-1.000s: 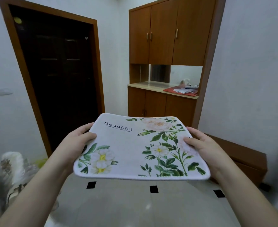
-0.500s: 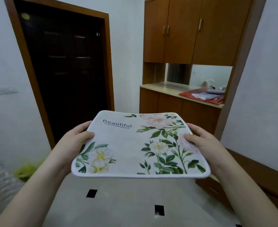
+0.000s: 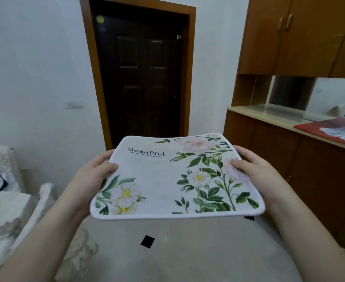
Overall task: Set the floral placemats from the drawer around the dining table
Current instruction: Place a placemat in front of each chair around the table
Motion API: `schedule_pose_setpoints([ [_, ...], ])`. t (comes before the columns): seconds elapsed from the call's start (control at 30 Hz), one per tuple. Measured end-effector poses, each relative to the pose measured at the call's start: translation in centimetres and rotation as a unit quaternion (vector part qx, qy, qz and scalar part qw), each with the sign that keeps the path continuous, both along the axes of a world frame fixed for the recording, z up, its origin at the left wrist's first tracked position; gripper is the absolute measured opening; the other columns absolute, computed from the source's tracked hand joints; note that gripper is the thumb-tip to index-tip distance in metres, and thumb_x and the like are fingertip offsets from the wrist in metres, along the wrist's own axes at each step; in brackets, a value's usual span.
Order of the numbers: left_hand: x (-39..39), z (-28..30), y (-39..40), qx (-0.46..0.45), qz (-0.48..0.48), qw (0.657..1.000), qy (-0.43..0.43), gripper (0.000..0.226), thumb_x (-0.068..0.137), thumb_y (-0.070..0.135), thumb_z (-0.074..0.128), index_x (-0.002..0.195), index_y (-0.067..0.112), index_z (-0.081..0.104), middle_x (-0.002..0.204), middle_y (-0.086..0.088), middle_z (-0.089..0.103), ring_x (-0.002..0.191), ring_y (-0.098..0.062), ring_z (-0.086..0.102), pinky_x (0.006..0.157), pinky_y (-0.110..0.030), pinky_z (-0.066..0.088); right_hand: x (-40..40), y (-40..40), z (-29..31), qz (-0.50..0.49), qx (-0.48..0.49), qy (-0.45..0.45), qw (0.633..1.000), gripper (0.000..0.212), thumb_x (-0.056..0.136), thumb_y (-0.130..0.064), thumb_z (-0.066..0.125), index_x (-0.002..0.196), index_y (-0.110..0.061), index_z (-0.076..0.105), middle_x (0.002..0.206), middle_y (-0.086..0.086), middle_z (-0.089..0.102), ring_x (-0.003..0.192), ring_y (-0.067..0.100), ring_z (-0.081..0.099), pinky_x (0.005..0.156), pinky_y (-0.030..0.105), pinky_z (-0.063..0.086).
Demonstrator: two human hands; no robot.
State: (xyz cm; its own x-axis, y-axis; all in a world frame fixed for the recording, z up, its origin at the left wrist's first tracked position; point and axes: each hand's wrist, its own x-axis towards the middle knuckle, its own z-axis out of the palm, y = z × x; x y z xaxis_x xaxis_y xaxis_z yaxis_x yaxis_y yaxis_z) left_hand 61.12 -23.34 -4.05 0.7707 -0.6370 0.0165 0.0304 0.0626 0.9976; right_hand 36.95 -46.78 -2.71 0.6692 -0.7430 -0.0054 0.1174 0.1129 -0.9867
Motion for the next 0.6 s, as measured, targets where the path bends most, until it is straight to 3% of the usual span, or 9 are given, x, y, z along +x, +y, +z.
schedule_pose_setpoints([
  [0.27,13.0,0.3,-2.1,-0.032,0.052,0.998,0.027,0.037,0.094,0.003,0.048,0.115,0.028,0.066,0.085,-0.017,0.075,0.063,-0.029,0.071,0.051,-0.035,0.059,14.7,-3.4,0.0,0.046,0.008,0.012,0.999,0.04,0.097,-0.007,0.053,0.133,-0.024,0.053,0.1,0.013,0.075,0.085,0.036,0.073,0.058,0.042,0.061],
  [0.4,17.8,0.6,-2.9,-0.032,0.066,0.997,0.014,0.039,0.094,0.005,0.049,0.119,0.029,0.067,0.093,-0.02,0.074,0.071,-0.033,0.07,0.058,-0.038,0.06,20.4,-5.2,0.4,0.062,0.008,0.017,0.998,0.038,0.098,-0.007,0.053,0.131,-0.025,0.053,0.096,0.012,0.076,0.08,0.032,0.074,0.051,0.035,0.058],
  [0.5,20.9,0.3,-3.5,-0.033,0.095,0.995,0.013,0.039,0.094,0.003,0.049,0.119,0.027,0.066,0.086,-0.016,0.075,0.069,-0.031,0.069,0.055,-0.035,0.059,24.3,-6.3,0.2,0.088,0.012,0.021,0.996,0.038,0.098,-0.008,0.053,0.132,-0.025,0.052,0.098,0.013,0.075,0.083,0.034,0.074,0.054,0.037,0.059],
  [0.6,23.6,-0.2,-3.9,-0.032,0.122,0.992,0.014,0.04,0.094,0.001,0.048,0.122,0.025,0.065,0.089,-0.017,0.074,0.074,-0.032,0.068,0.062,-0.038,0.058,28.4,-7.8,-0.5,0.109,0.011,0.023,0.994,0.036,0.097,-0.008,0.053,0.13,-0.025,0.053,0.1,0.014,0.075,0.083,0.035,0.074,0.055,0.039,0.06],
])
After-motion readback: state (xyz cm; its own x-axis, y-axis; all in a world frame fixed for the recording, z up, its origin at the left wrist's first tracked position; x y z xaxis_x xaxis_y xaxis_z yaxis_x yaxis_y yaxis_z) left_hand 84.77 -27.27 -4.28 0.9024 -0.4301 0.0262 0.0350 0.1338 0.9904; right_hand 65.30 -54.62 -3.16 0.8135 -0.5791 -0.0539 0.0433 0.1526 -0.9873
